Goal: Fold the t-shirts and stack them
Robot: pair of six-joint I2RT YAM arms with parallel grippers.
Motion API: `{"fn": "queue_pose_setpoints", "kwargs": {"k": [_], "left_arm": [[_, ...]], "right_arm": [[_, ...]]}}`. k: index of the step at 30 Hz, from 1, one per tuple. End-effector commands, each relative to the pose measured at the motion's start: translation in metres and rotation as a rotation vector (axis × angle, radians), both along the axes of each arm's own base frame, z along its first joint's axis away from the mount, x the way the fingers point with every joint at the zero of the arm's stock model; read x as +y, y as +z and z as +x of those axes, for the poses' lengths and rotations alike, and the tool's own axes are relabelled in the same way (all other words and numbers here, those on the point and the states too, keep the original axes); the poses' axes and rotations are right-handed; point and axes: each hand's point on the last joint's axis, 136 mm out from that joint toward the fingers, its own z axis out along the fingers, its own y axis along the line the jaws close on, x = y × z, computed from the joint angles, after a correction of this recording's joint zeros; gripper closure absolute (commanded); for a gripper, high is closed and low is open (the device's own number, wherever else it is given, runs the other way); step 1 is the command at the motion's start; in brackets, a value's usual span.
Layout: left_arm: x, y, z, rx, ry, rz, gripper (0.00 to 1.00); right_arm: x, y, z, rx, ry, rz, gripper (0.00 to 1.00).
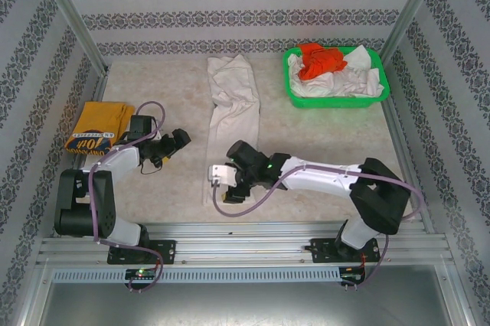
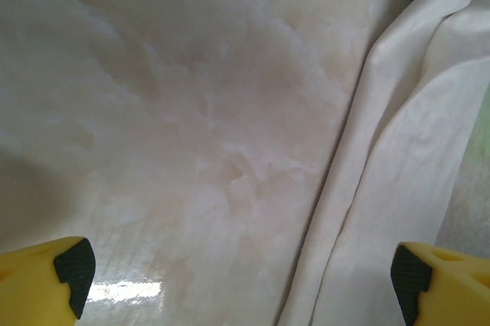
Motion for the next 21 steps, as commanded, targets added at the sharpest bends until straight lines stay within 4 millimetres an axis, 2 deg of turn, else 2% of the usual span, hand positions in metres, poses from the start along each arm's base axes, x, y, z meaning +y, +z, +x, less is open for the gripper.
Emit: {"fn": "queue_pose_setpoints", "kwargs": {"k": [1, 5, 13, 18, 21], "left_arm": [[-0.001, -0.004, -0.009, 0.01, -0.022, -0.002, 0.0], [-0.002, -0.005, -0.011, 0.012, -0.016, -0.01, 0.0], [-0.003, -0.005, -0.012, 0.003, -0.018, -0.02, 0.0], [-0.005, -0.003, -0.009, -0.005, -0.023, -0.032, 0.0], [-0.005, -0.003, -0.008, -0.008, -0.022, -0.035, 0.0]], "right_arm": [[0.007, -0.018, -0.018, 0.001, 0.125, -0.076, 0.35], [0.014, -0.029, -0.02, 0.026, 0.116, -0.083, 0.39], [-0.004, -0.057, -0.012, -0.007, 0.095, -0.212, 0.41], [-0.012, -0.07, -0.016, 0.02, 0.108, -0.283, 0.43], [-0.018, -0.081, -0.013, 0.019, 0.092, -0.331, 0.48]]}}
